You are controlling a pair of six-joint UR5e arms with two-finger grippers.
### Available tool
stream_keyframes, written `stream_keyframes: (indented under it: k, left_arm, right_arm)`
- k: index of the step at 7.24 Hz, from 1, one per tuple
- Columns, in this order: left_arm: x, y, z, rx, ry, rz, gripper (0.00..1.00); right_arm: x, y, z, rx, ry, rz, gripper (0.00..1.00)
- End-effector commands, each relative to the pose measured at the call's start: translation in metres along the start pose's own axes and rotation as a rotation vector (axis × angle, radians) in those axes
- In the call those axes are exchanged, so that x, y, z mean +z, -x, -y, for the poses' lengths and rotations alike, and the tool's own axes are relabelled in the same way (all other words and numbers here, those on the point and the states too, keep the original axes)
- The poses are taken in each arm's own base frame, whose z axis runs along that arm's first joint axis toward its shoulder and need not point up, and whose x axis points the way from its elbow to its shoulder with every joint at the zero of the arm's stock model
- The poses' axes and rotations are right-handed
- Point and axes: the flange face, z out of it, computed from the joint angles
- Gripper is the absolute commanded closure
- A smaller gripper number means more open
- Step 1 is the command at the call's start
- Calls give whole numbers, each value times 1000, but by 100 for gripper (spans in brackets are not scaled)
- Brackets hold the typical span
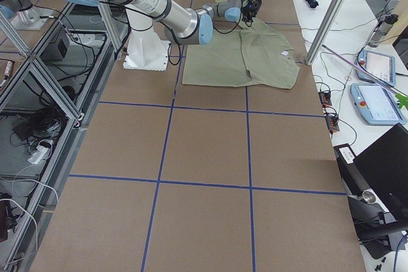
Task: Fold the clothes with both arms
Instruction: 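Carry the held cuff with the right gripper across the shirt toward the collar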
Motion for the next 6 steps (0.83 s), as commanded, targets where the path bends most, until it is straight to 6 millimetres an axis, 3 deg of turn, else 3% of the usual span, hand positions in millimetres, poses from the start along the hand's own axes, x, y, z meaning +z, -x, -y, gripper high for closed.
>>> stream_keyframes:
  k: [1,2,4,5,6]
  left_arm:
    - [37,-19,-5,23,57,-12,0]
    - [48,-8,-22,-17,80,-5,0]
    - [78,6,-36,-130,128,-1,0]
    - [97,23,-46,-198,140,3,0]
    - [121,45,-60,-210,147,7,0]
  right_arm:
    - [-9,18,-1,2,-3,20,1]
    - [-20,24,14,12,-2,36,1]
    - [-66,-46,100,-33,104,-8,1]
    - [-79,-65,120,-45,101,-34,1]
    - [-78,-85,136,-42,93,-54,1]
